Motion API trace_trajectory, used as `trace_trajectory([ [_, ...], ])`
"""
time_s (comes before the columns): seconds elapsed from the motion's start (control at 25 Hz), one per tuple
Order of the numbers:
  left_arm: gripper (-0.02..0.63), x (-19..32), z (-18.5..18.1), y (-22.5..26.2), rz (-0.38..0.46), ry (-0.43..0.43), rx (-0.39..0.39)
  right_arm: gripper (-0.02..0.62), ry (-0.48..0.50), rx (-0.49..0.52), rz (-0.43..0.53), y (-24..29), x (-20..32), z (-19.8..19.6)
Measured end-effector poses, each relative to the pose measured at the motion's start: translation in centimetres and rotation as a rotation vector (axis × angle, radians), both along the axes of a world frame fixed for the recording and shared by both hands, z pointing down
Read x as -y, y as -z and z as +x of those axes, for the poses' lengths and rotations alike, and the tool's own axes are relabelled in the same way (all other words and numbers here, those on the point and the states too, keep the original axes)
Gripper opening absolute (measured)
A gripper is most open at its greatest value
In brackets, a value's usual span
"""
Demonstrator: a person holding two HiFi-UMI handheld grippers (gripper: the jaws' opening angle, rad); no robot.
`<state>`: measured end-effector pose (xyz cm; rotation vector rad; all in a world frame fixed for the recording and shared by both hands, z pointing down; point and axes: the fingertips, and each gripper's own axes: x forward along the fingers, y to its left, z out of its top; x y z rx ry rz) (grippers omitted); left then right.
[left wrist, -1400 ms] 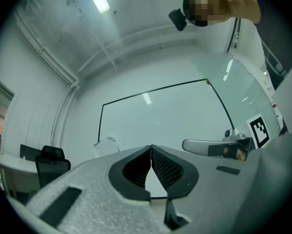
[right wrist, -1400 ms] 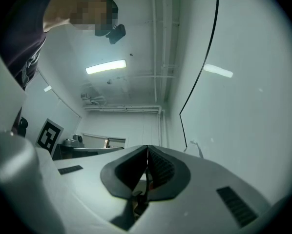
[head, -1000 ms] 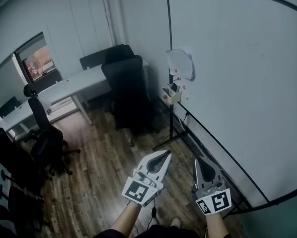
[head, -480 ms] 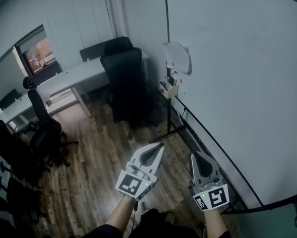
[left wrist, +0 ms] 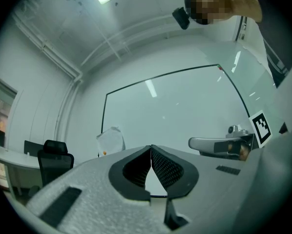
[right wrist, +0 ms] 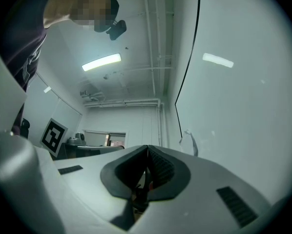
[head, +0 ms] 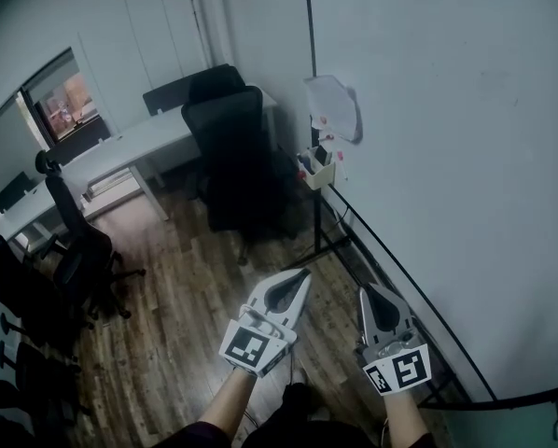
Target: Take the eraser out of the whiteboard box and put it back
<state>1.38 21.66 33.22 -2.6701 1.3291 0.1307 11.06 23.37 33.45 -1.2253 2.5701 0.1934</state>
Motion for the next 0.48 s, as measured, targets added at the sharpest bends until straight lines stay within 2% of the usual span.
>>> trace_trajectory([
  [0.48, 0.005, 11.0, -3.2, -0.6, -0.011, -0.047, -0.005, 0.003, -0.044, -0.015, -0.024, -0.8, 10.6, -3.4],
])
